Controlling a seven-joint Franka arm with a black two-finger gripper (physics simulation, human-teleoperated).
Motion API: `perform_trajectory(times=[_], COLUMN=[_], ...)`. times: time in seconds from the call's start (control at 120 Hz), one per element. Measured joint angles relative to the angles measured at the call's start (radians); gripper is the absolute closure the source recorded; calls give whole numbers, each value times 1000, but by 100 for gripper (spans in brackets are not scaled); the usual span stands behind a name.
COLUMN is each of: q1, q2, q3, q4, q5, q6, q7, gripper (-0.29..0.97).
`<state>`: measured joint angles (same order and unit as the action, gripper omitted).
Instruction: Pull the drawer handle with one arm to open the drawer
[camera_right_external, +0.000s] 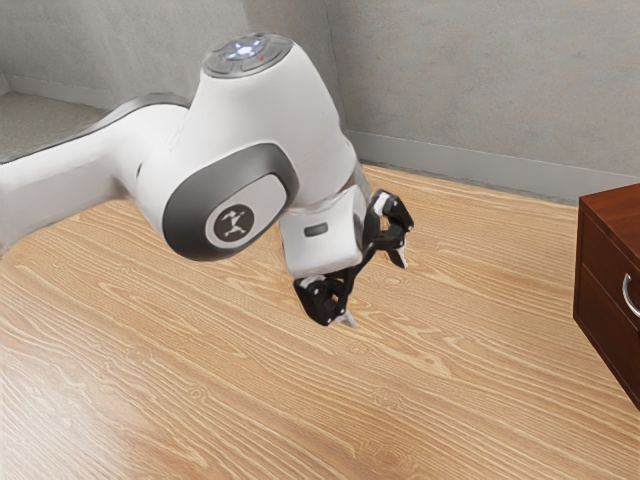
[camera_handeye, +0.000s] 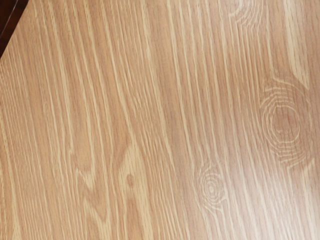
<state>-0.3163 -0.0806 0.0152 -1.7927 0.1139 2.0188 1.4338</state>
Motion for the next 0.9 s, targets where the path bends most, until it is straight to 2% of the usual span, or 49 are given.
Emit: perform_trajectory(times=[0.3, 0.608, 0.9], q1=[-94, -132, -177], q2=[47, 208, 304], q3=[-3, -7, -10], q4=[4, 150, 271], q5=[9, 10, 9], q6=[123, 152, 159], q7=[66, 108, 132], gripper=[0, 0, 0])
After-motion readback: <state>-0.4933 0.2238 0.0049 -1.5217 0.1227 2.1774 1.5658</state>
